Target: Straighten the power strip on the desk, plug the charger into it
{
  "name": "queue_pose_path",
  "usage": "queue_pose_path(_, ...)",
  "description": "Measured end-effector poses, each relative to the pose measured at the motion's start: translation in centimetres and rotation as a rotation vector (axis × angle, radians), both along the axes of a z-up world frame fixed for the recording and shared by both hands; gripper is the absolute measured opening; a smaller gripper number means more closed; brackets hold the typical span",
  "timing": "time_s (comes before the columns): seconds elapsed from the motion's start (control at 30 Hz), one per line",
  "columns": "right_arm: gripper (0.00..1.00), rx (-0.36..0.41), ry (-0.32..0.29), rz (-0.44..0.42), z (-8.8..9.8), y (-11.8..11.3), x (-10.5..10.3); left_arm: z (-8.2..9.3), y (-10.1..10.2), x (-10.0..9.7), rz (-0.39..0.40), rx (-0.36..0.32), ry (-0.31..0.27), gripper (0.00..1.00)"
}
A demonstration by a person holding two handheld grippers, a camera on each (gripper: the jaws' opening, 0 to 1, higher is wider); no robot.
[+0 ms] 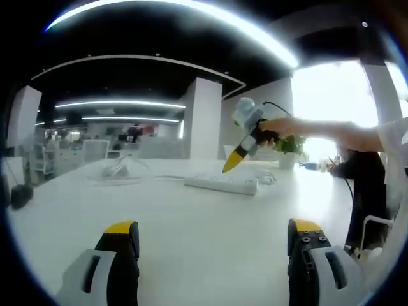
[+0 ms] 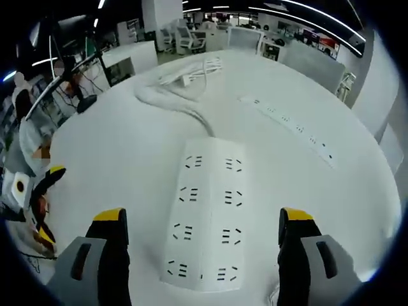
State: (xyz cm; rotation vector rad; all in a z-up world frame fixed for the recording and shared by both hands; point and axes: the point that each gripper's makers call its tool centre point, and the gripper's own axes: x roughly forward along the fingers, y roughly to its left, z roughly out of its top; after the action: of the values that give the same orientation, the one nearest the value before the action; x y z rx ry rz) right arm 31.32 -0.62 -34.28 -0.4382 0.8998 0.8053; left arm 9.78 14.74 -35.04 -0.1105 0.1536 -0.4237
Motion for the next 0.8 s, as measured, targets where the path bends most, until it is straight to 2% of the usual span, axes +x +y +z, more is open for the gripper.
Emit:
queue_pose_path(0.07, 0.93, -0.016, 0.007, -0.002, -0.1, 0.0, 0.7, 0.0, 0.0, -0.1, -0.001, -0.001, -0.002, 0.99)
queue_pose_path(0.2, 1.0, -0.037, 0.051, 0.004, -0.4, 0.3, 0.4, 0.0, 0.0, -0.1, -0.002, -0.002, 0.0, 0.99)
queue_pose_path(0.27, 1.0, -0.087, 0.063, 0.003, -0.6, 0.0, 0.4, -0.1, -0.1, -0.1, -0.002, 0.0, 0.002, 0.99)
queue_pose_path(0.33, 1.0, -0.119, 0.101, 0.005, -1.0, -0.2, 0.0, 0.0, -0.1, -0.1, -0.003, -0.002, 0.001, 0.99)
queue_pose_path(0.53, 0.99, -0.148, 0.186, -0.016, -1.4, -0.1, -0.4, 0.0, -0.1, -0.2, -0.001, -0.004, 0.0, 0.99)
queue_pose_path(0.8, 0.99, -0.171, 0.239, -0.027, -1.9, -0.3, -1.1, 0.1, 0.1, -0.4, 0.004, -0.004, -0.003, 0.99)
